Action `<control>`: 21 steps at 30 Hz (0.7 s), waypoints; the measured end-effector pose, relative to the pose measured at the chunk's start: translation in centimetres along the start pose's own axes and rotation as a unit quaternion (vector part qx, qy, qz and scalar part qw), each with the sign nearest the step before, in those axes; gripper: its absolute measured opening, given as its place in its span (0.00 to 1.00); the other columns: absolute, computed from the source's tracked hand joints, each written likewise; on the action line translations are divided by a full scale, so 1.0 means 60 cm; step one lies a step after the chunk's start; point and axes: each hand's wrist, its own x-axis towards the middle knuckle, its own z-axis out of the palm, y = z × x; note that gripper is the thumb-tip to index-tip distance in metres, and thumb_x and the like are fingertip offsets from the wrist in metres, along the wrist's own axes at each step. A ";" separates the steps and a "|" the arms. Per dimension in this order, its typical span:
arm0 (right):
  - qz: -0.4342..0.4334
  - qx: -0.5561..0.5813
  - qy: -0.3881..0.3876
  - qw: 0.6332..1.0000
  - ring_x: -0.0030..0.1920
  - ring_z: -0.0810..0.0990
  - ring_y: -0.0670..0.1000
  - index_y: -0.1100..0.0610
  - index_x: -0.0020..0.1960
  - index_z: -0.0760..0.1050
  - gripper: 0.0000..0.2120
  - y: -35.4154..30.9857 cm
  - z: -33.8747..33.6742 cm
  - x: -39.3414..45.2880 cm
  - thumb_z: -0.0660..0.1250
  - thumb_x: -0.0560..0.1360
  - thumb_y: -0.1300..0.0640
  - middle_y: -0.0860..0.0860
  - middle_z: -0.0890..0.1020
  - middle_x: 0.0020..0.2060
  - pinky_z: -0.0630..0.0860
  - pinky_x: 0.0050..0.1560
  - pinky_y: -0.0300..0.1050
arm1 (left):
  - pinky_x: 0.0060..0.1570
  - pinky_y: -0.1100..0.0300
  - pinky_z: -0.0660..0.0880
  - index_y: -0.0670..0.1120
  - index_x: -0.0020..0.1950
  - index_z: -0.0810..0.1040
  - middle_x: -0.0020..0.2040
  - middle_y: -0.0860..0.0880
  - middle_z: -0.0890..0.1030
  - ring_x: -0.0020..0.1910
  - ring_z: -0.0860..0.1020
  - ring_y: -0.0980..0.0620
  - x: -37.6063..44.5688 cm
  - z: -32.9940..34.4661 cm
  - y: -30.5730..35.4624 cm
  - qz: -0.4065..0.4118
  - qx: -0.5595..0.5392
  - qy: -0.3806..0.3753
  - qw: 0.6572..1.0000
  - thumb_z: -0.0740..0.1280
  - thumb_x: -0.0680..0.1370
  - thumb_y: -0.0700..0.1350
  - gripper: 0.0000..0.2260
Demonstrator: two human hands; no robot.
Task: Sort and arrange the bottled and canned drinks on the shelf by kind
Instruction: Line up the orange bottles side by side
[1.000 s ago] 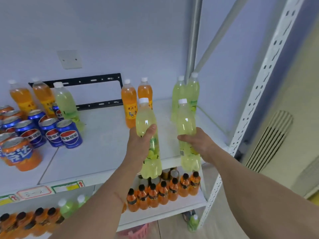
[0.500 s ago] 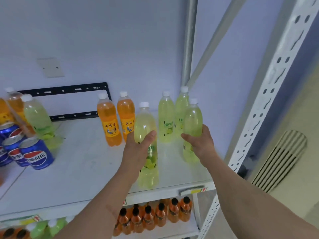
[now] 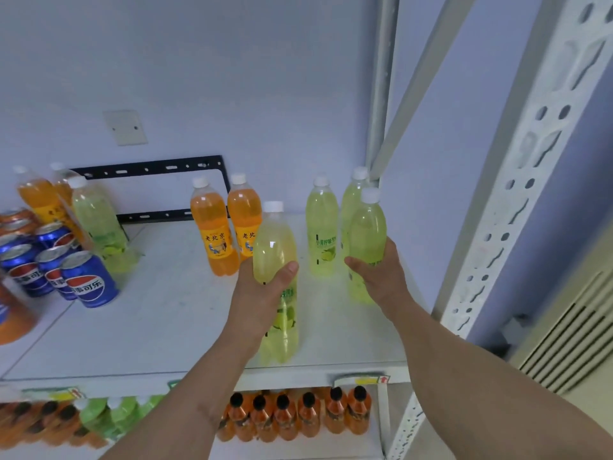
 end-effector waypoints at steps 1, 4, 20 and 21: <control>-0.004 -0.027 -0.004 1.000 0.51 0.82 0.55 0.47 0.64 0.69 0.35 0.001 -0.002 -0.002 0.81 0.61 0.49 0.53 0.80 0.55 0.82 0.48 0.52 | 0.53 0.55 0.78 0.56 0.62 0.74 0.54 0.55 0.82 0.52 0.81 0.56 0.002 0.004 0.000 0.007 0.000 -0.005 1.000 0.73 0.73 0.57 0.20; 0.048 -0.132 0.004 0.990 0.61 0.77 0.55 0.47 0.71 0.64 0.44 0.004 -0.014 -0.021 0.79 0.60 0.42 0.52 0.73 0.66 0.77 0.59 0.53 | 0.53 0.57 0.77 0.54 0.65 0.75 0.56 0.55 0.83 0.55 0.81 0.55 0.015 0.020 -0.004 0.023 0.005 -0.018 1.000 0.76 0.69 0.60 0.28; -0.110 -0.721 -0.201 0.654 0.54 0.77 0.56 0.57 0.59 0.73 0.15 -0.008 -0.038 -0.130 0.60 0.75 0.67 0.54 0.76 0.54 0.67 0.45 0.47 | 0.58 0.53 0.78 0.51 0.68 0.71 0.56 0.55 0.82 0.55 0.81 0.56 0.091 0.108 -0.026 0.013 0.028 -0.099 0.995 0.81 0.66 0.50 0.34; -0.113 -0.718 -0.201 0.656 0.54 0.77 0.56 0.57 0.59 0.72 0.14 -0.008 -0.039 -0.129 0.60 0.75 0.67 0.54 0.76 0.54 0.67 0.45 0.47 | 0.59 0.53 0.78 0.52 0.68 0.70 0.56 0.55 0.82 0.55 0.81 0.56 0.094 0.109 -0.027 0.008 0.030 -0.102 0.994 0.81 0.67 0.49 0.33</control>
